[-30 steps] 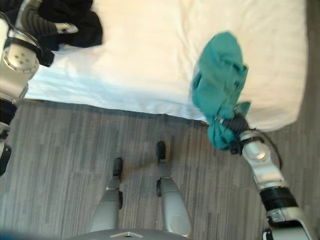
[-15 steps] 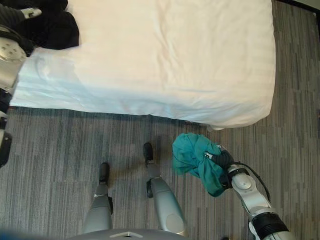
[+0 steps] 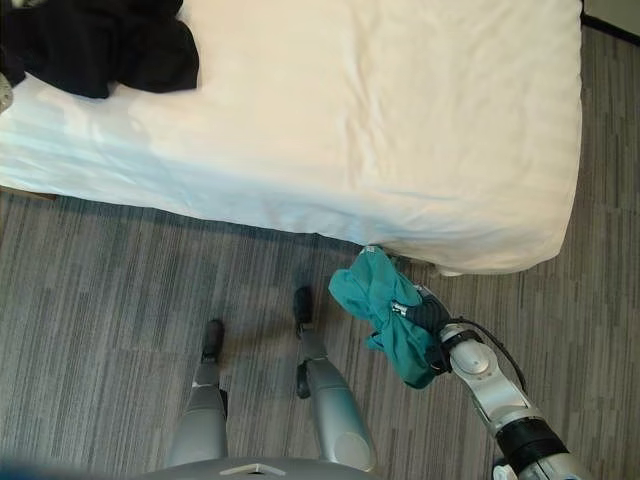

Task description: Pick up bed clothes into laundry basket.

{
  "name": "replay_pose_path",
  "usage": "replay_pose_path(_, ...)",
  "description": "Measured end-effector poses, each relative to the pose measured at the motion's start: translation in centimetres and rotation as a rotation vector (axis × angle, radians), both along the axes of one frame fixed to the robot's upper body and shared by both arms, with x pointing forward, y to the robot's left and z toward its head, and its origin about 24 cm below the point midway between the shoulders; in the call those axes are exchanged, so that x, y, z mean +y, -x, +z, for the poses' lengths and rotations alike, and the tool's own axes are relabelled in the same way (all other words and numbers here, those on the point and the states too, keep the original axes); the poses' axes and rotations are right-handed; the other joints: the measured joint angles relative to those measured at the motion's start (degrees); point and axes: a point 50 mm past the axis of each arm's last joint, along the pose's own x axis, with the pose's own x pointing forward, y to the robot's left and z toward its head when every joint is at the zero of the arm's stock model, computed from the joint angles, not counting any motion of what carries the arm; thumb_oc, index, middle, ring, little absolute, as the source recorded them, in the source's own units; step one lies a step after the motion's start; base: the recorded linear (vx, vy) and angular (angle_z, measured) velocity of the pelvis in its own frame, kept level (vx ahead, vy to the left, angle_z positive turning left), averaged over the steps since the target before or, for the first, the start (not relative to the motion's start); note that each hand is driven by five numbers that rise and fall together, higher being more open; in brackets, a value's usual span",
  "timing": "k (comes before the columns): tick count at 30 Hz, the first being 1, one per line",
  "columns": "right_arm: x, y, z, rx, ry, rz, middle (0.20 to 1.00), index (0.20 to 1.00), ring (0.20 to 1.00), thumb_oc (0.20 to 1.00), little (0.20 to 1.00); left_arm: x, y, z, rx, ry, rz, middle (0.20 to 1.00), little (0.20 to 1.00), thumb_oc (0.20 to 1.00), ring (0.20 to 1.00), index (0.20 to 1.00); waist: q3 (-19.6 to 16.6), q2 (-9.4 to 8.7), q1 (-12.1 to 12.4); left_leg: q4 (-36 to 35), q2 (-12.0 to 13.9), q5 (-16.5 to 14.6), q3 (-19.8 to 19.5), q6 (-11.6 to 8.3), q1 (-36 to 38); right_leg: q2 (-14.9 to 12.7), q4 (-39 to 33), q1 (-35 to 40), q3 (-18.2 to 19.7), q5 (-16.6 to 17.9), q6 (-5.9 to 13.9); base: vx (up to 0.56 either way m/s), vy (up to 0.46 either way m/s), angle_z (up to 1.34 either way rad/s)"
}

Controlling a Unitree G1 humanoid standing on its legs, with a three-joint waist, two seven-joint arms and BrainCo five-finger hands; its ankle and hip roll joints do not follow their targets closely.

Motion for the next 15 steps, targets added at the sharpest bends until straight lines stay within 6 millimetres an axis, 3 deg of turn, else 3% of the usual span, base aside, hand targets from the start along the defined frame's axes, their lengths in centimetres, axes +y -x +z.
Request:
replay_pose_path(3,0.0,0.2,-0.3,0.012,0.000,-0.001,0.200,0.200,0.200,0.200,0.200,-1.5,-1.4,-2.4,0.086,0.047,-0.082,1.000,1.000,1.000,1.000,1.000,0.4,-0.16,-0.2,0.8,0.0,0.0,-0.3,-0.02,-2.3,0.0,0.0,-1.8,-0.2,0.1,-0.05,-0.02,-0.001,0.05)
replay_pose_path(4,0.2,0.0,-0.4,0.014,-0.007,-0.002,0.200,0.200,0.200,0.200,0.200,-2.6,-2.1,-3.4,0.131,0.057,-0.123,1.000,1.000,1.000,1.000,1.000,1.5,-0.49,-0.4,0.8,0.1,0.1,-1.0,-0.18,-3.2,0.0,0.0,-2.4,-0.8,0.8,-0.91,-0.02,0.011,0.07)
replay_pose_path(8,0.4,0.0,-0.7,0.015,-0.021,-0.009,0.200,0.200,0.200,0.200,0.200,-3.1,-1.9,-2.8,0.086,0.076,-0.184,1.000,1.000,1.000,1.000,1.000,2.9,-1.38,-0.7,0.8,0.3,0.1,-1.2,-0.29,-3.8,0.3,0.0,-2.9,-1.0,1.0,-1.12,-0.04,0.023,0.03)
replay_pose_path(10,0.4,0.1,-0.7,0.015,-0.021,-0.013,0.200,0.200,0.200,0.200,0.200,-3.1,-1.9,-2.2,0.099,0.040,-0.181,0.200,0.200,0.200,0.200,0.200,2.9,-1.39,-0.6,0.8,0.1,0.1,-1.2,-0.28,-4.0,0.1,0.0,-3.0,-1.0,0.9,-0.98,0.00,0.004,0.02)
replay_pose_path(15,0.4,0.7,-1.7,0.050,-0.034,-0.027,0.200,0.200,0.200,0.200,0.200,-3.9,-1.5,-1.5,0.142,-0.032,-0.219,0.200,0.200,0.200,0.200,0.200,2.9,-1.37,-0.1,0.9,-0.1,0.1,-1.1,-0.26,-3.0,-0.1,0.0,-2.1,-0.9,0.5,-0.50,0.00,0.012,-0.01)
